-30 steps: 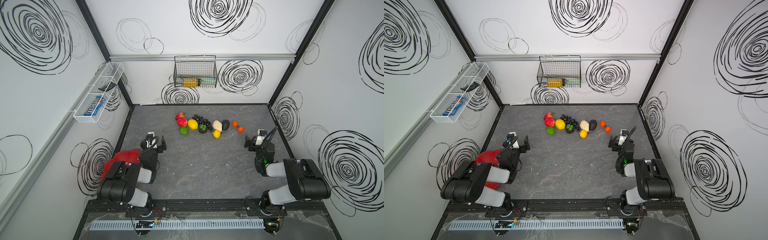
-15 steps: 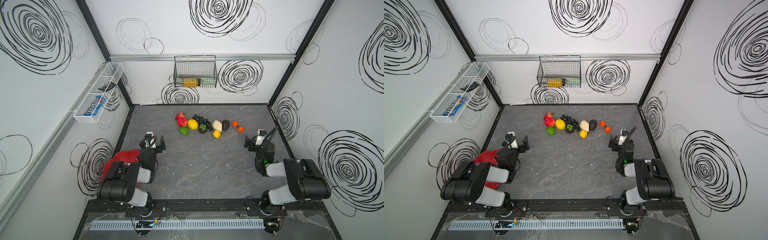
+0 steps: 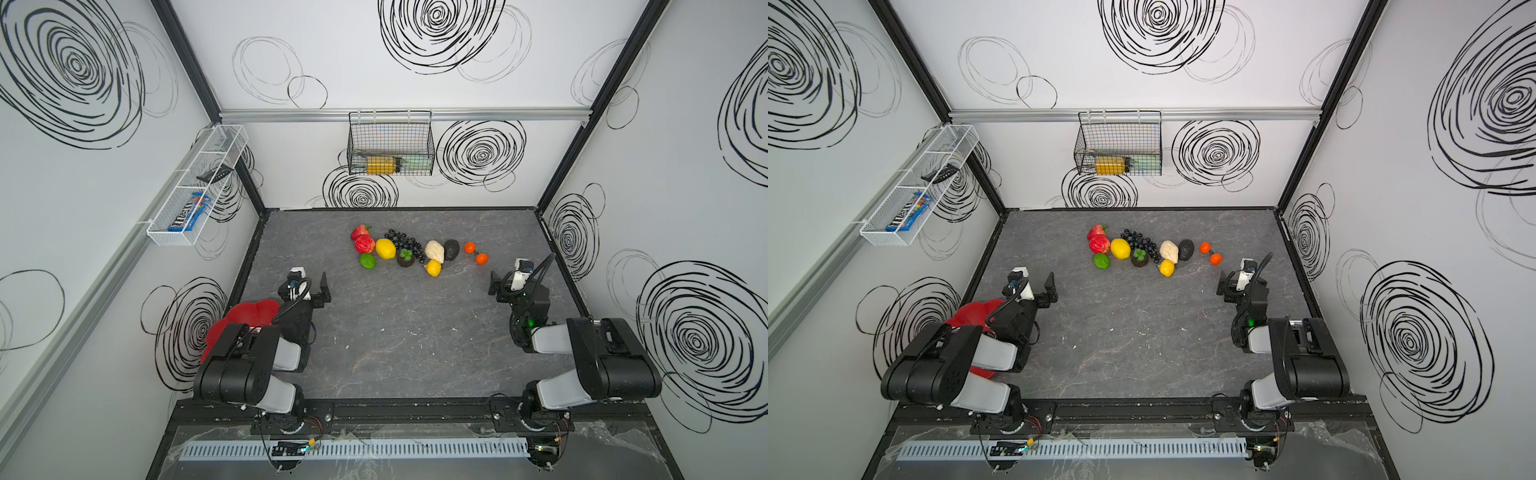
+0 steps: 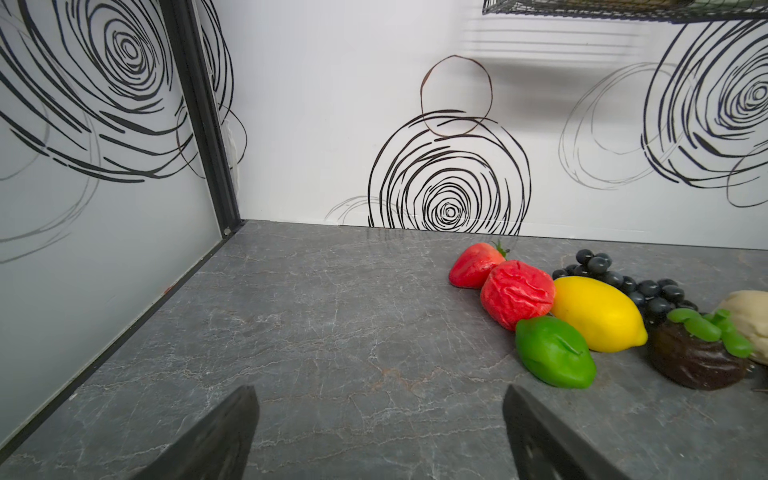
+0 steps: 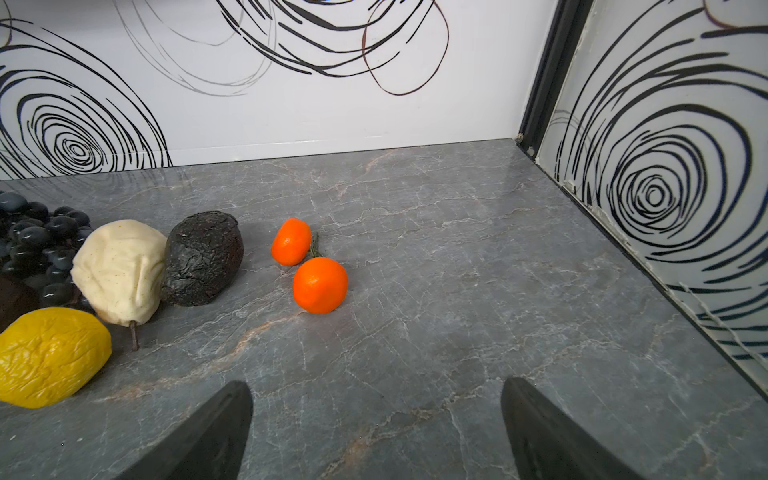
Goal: Place and organize the fake fruits in the fruit bowl
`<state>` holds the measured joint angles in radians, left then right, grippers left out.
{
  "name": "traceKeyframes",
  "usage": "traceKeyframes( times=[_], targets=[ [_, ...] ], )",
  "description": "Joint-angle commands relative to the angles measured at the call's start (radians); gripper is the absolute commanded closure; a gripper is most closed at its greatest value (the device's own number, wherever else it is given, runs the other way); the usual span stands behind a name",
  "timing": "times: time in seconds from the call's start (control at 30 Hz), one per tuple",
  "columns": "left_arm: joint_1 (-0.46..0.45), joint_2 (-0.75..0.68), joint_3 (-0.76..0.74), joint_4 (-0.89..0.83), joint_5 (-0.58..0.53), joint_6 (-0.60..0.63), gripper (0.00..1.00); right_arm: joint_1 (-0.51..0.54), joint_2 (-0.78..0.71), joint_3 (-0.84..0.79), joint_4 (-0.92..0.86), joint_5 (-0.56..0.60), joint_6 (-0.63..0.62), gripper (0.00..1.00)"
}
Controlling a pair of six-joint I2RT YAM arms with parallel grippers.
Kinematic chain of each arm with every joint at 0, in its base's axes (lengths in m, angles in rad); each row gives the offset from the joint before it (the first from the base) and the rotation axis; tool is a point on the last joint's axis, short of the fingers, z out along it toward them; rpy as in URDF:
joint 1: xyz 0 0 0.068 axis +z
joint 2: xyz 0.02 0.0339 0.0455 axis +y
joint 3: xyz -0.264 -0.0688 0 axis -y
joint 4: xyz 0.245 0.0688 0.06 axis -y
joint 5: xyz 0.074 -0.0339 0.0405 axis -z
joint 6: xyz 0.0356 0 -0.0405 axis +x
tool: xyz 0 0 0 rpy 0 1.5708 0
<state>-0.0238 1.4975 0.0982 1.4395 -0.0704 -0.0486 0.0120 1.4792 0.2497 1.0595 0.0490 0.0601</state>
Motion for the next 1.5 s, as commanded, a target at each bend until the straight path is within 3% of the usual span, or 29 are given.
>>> traceKeyframes(
  times=[0.0,0.17,0.27,0.33,0.43,0.47,0.53,0.6,0.67,0.73,0.8,0.83,0.87,0.93,1.03,1.13,1.23,1.33,1.47],
  targets=[
    [0.003,-0.029,-0.016,0.116,0.029,0.009,0.04,0.018,-0.031,-0.017,0.058,-0.007,-0.041,0.03],
    [-0.078,-0.167,-0.040,0.037,-0.092,0.067,0.04,0.086,-0.159,-0.068,0.055,0.087,-0.077,0.03],
    [-0.186,-0.271,-0.018,-0.065,-0.234,0.159,0.04,0.126,-0.286,-0.033,-0.115,0.126,-0.079,0.03],
    [-0.261,-0.351,0.005,-0.125,-0.333,0.177,0.04,0.132,-0.373,-0.003,-0.217,0.171,0.010,0.03],
    [-0.350,-0.495,0.050,-0.256,-0.471,0.047,0.04,0.130,-0.489,0.089,-0.490,0.309,0.319,0.03],
    [-0.371,-0.543,0.085,-0.339,-0.526,-0.035,0.04,0.126,-0.519,0.129,-0.606,0.294,0.401,0.03],
    [-0.396,-0.607,0.184,-0.603,-0.633,-0.264,0.04,0.122,-0.567,0.166,-0.719,0.202,0.451,0.03],
    [-0.393,-0.634,0.266,-0.870,-0.615,-0.453,0.04,0.118,-0.623,0.161,-0.780,0.144,0.518,0.03],
    [-0.390,-0.641,0.313,-0.996,-0.539,-0.538,0.04,0.102,-0.702,0.130,-0.814,0.113,0.586,0.03],
    [-0.375,-0.658,0.340,-1.108,-0.490,-0.610,0.04,0.067,-0.779,0.095,-0.797,-0.035,0.541,0.03],
    [-0.315,-0.687,0.352,-1.260,-0.435,-0.738,0.04,0.059,-0.842,0.066,-0.795,-0.102,0.542,0.03],
    [-0.251,-0.712,0.349,-1.309,-0.354,-0.778,0.04,0.075,-0.856,0.061,-0.809,-0.104,0.542,0.03],
    [-0.189,-0.737,0.326,-1.302,-0.253,-0.780,0.04,0.089,-0.862,0.057,-0.817,-0.114,0.529,0.03],
    [-0.113,-0.777,0.292,-1.317,-0.159,-0.762,0.04,0.105,-0.867,0.035,-0.807,-0.142,0.513,0.03],
    [-0.089,-0.784,0.344,-1.530,-0.260,-0.727,0.04,0.124,-0.868,-0.002,-0.788,-0.150,0.509,0.03],
    [-0.100,-0.777,0.364,-1.618,-0.308,-0.703,0.04,0.147,-0.869,-0.058,-0.746,-0.118,0.506,0.03],
    [-0.118,-0.746,0.395,-1.745,-0.435,-0.722,0.04,0.171,-0.853,-0.097,-0.710,-0.081,0.515,0.03],
    [-0.111,-0.714,0.381,-1.791,-0.548,-0.748,0.04,0.198,-0.844,-0.091,-0.717,-0.052,0.507,0.03],
    [-0.041,-0.631,0.380,-1.781,-0.551,-0.769,0.04,0.230,-0.865,-0.096,-0.751,0.047,0.507,0.03]
  ],
)
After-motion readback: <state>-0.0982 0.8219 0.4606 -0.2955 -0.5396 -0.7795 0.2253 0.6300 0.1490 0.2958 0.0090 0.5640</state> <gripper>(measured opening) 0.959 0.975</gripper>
